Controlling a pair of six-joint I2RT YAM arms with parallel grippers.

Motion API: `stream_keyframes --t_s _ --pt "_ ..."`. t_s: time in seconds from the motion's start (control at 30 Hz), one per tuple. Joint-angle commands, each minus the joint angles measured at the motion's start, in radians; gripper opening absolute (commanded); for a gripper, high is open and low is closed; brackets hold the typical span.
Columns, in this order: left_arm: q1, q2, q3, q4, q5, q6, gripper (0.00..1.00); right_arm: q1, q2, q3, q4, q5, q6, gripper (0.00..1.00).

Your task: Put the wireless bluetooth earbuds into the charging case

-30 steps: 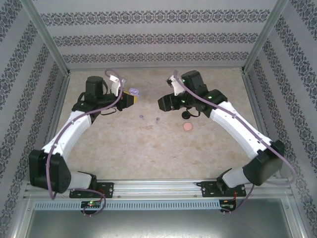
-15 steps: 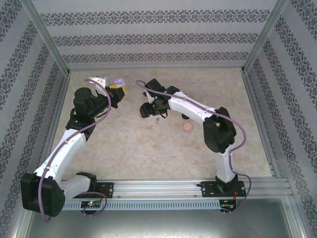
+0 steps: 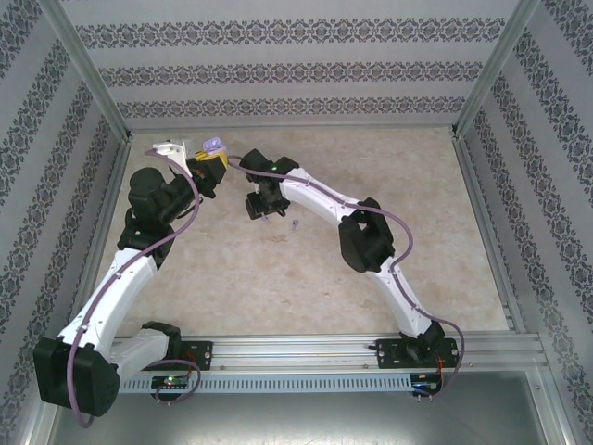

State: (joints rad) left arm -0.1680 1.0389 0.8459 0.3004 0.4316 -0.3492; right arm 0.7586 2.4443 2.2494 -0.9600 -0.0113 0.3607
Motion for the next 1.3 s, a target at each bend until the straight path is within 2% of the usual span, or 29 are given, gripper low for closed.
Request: stream_keyframes --t_s 0.0,0.67,1.27 --pt "0.012 -0.025 0.006 0.056 -0.009 -0.012 0.0 0.013 0.048 0.076 -0.074 0.05 -0.011 0.55" --pt "0.014 -0.033 -0.02 0.079 -0.017 -0.022 0.0 0.027 0.17 0.182 -0.098 0.074 0.008 0.45" --pt "0.014 -0.031 -0.034 0.095 -0.023 -0.028 0.0 0.04 0.208 0.194 -0.118 0.114 -0.008 0.35"
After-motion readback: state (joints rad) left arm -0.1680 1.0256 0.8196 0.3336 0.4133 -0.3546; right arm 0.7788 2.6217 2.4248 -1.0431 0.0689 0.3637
